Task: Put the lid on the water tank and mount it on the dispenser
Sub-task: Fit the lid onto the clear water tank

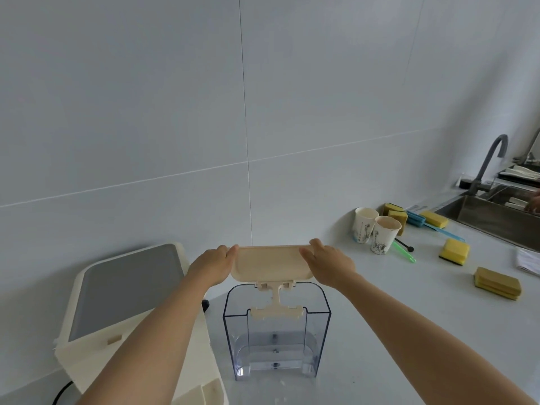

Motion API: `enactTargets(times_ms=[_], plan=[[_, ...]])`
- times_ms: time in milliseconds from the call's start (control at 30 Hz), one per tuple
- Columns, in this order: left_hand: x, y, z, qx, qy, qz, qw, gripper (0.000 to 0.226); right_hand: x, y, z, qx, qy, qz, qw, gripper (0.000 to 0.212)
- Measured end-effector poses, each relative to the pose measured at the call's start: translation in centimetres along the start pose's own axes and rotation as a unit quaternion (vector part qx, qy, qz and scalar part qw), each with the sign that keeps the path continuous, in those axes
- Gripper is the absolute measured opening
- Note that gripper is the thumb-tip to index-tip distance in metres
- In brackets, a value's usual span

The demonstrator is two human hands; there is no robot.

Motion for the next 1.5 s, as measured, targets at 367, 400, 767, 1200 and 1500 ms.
enactTargets(times_ms=[367,400,767,1200,1500], plan=[[-1.0,0.7,-0.3,-0.084,-0.024,-0.014,0.996,0.049,-1.1,0.3,0.1,0.073,-0.002,0.056,0.996,0.025],[-1.1,0.8,-0.5,-0.087,-0.028,-0.013,0.996,0.049,-1.3,0.3,0.2,0.087,-0.006,0.063,0.994,0.026],[-5.9,0.3,-2.0,0.077,-0.113,0.019,0.991,0.048,-4.8,-1.3,0.7,0.051,0.016,0.085,0.995,0.040],[-9.1,-1.6,-2.6,0.325,-0.154,0.065,0.931,0.056,-7.0,-3.7,1.0,0.010,0.030,0.036,0.999,0.041],[-9.9,-2.3,-2.9,0.349,-0.129,0.043,0.927,0.059,-6.7,-4.5,1.3,0.031,0.013,0.035,0.999,0.044]])
Point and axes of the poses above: each hand's wrist, its own x-axis towards the middle knuckle, its own y-axis out of the back of the hand, z = x × y, the point moved 1 cm from there along x, towards the middle knuckle, and after that the axes turned 9 degrees about y, right-handed, at the moved point
